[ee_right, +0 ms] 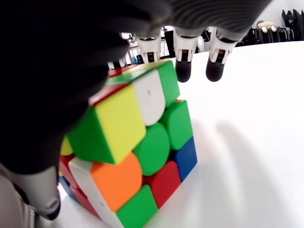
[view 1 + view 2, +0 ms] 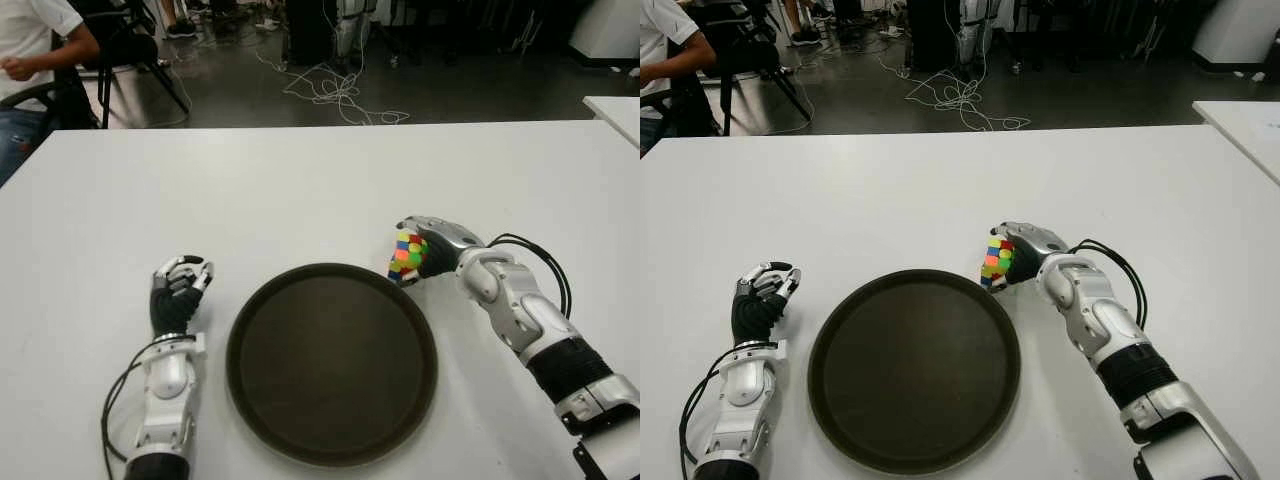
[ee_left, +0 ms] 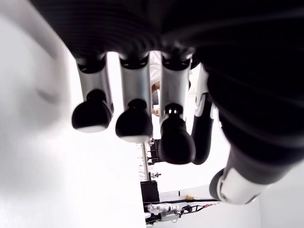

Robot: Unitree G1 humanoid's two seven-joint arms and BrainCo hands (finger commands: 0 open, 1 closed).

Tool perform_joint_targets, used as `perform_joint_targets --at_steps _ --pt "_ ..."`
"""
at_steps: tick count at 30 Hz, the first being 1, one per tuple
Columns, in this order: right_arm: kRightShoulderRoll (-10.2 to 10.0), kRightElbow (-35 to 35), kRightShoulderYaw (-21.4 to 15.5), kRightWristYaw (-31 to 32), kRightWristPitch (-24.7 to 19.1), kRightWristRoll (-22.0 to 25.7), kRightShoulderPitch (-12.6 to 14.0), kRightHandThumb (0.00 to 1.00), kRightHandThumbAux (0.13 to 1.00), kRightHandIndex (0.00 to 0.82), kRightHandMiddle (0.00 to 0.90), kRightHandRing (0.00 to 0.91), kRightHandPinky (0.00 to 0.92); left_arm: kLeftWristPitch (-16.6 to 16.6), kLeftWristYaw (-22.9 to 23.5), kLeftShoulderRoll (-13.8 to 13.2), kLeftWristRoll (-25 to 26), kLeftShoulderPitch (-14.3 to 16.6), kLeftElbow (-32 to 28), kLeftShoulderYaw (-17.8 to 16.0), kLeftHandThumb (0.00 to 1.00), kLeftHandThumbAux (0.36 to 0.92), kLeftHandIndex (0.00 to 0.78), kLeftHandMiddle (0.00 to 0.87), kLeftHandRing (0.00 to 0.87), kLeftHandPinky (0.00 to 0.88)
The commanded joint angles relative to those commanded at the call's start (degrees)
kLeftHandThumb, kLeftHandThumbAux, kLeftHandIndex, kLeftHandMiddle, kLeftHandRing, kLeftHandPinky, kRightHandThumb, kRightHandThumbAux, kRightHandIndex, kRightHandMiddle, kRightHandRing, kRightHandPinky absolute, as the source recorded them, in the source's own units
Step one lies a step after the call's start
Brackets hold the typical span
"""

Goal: Pick up the Rubik's Cube and put it in the plate

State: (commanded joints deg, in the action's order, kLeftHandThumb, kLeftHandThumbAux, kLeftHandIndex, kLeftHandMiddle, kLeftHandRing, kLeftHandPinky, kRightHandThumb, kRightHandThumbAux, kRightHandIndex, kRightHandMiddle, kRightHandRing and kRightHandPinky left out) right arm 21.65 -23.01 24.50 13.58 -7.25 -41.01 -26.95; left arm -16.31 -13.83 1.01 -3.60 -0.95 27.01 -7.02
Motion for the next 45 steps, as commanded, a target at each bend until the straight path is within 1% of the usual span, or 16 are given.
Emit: perform_joint_targets --at_steps 7,17,22,28,36,45 --pt "-0.3 0.3 -0.2 -0.2 -0.5 0.4 0.3 0.000 0.669 0.000 0.000 0.000 0.000 0.2 0.2 -0.1 0.0 0.0 -0.1 -0.1 0.704 0.707 0.443 0.812 0.835 0.824" --pt "-0.1 1.1 0.1 0.7 -1.6 0.0 0.3 0.000 0.679 0.000 0.000 0.000 0.000 0.3 0.4 -0.2 0.5 0.1 0.2 -0.3 0.703 0.707 0.443 0.813 0.833 0.821" --pt "-0.2 -1.1 0.4 -0.3 -0.4 0.1 0.0 0.000 0.678 0.000 0.000 0.000 0.000 0.5 0.8 -0.1 0.8 0.1 0.0 -0.3 0.703 0.707 0.443 0.815 0.834 0.824" --pt "-0.3 -1.5 0.1 -1.2 0.4 0.4 0.1 0.000 0.675 0.000 0.000 0.000 0.000 1.1 0.4 -0.1 0.5 0.0 -0.4 -0.3 0.704 0.707 0.443 0.817 0.836 0.831" --pt "-0.4 -1.8 0.1 -1.4 0.5 0.3 0.0 0.000 0.676 0.000 0.000 0.000 0.000 1.1 0.4 -0.4 -0.1 0.1 -0.2 -0.1 0.705 0.707 0.443 0.812 0.830 0.815" --pt "-0.8 -2.3 0.0 -0.9 -0.2 0.4 -0.1 0.000 0.674 0.000 0.000 0.000 0.000 1.4 0.7 -0.2 0.6 0.1 -0.4 -0.2 0.704 0.707 0.443 0.808 0.827 0.813"
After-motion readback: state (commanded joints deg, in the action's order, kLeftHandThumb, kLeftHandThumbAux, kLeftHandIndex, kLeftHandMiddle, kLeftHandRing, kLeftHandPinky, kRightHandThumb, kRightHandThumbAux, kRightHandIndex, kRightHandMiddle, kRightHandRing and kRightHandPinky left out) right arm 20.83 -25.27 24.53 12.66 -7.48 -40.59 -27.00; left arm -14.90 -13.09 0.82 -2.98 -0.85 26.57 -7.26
